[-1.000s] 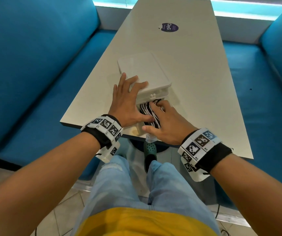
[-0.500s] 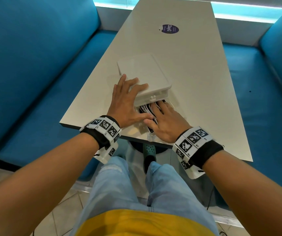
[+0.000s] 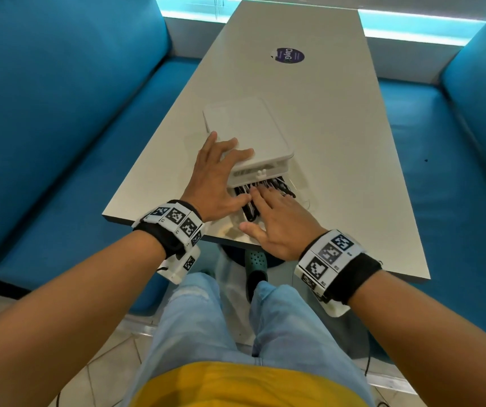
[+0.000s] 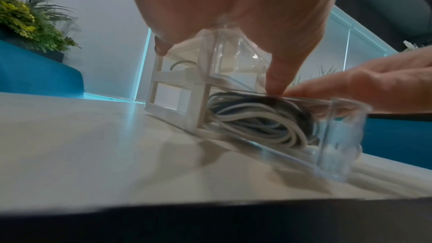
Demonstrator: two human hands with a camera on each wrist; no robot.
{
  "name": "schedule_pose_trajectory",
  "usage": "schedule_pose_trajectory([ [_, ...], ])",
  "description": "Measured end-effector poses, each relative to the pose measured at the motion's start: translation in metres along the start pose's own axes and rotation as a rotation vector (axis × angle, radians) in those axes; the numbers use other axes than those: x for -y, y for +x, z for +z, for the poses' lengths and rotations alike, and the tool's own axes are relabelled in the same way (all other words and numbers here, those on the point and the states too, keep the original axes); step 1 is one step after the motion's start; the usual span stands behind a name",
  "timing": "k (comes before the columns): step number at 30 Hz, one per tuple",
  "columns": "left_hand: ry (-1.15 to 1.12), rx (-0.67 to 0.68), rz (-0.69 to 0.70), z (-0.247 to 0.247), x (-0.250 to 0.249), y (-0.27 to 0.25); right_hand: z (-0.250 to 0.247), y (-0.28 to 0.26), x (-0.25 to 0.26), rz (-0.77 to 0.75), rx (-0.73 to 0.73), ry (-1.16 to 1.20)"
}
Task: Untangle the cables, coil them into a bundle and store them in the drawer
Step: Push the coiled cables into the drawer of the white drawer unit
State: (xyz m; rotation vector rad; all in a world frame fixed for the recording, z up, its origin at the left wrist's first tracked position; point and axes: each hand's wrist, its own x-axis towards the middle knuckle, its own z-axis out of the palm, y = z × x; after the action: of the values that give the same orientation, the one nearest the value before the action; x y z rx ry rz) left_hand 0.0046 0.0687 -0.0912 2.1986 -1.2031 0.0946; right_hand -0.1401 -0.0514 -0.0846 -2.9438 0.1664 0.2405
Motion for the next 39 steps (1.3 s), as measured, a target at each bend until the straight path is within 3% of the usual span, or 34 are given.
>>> schedule_pose_trajectory([
  [9,0.015,0.007,0.007,0.000,0.000,0.002,-0.004,-0.023,-0.009,-0.072,-0.047,-0.029],
  [14,0.014,0.064,-0.028,-0.004,0.001,0.003,-0.002,0.002,0.000,-0.085,-0.170,0.032],
  [17,0.038,0.110,-0.036,-0.009,0.001,0.005,-0.002,0.000,0.004,-0.090,-0.168,0.030],
  [19,0.022,0.139,-0.038,-0.012,0.000,0.006,0.000,-0.009,0.001,-0.115,-0.279,0.064],
  [21,-0.001,0.161,-0.037,-0.015,-0.001,0.006,0.005,-0.016,-0.010,-0.049,-0.454,0.097],
  [22,-0.007,0.171,-0.035,-0.016,-0.002,0.007,0.006,-0.017,-0.015,0.024,-0.475,0.123],
  [24,-0.009,0.196,-0.037,-0.018,-0.003,0.007,0.004,-0.014,-0.022,0.152,-0.420,0.209],
  [28,0.012,0.265,-0.035,-0.022,-0.003,0.008,-0.001,-0.002,-0.023,0.255,-0.446,0.367],
  [34,0.064,0.286,-0.013,-0.024,-0.002,0.012,-0.005,0.004,-0.027,0.300,-0.529,0.388],
  [39,0.072,0.242,0.011,-0.027,-0.006,0.015,-0.015,0.022,-0.026,0.304,-0.476,0.342],
])
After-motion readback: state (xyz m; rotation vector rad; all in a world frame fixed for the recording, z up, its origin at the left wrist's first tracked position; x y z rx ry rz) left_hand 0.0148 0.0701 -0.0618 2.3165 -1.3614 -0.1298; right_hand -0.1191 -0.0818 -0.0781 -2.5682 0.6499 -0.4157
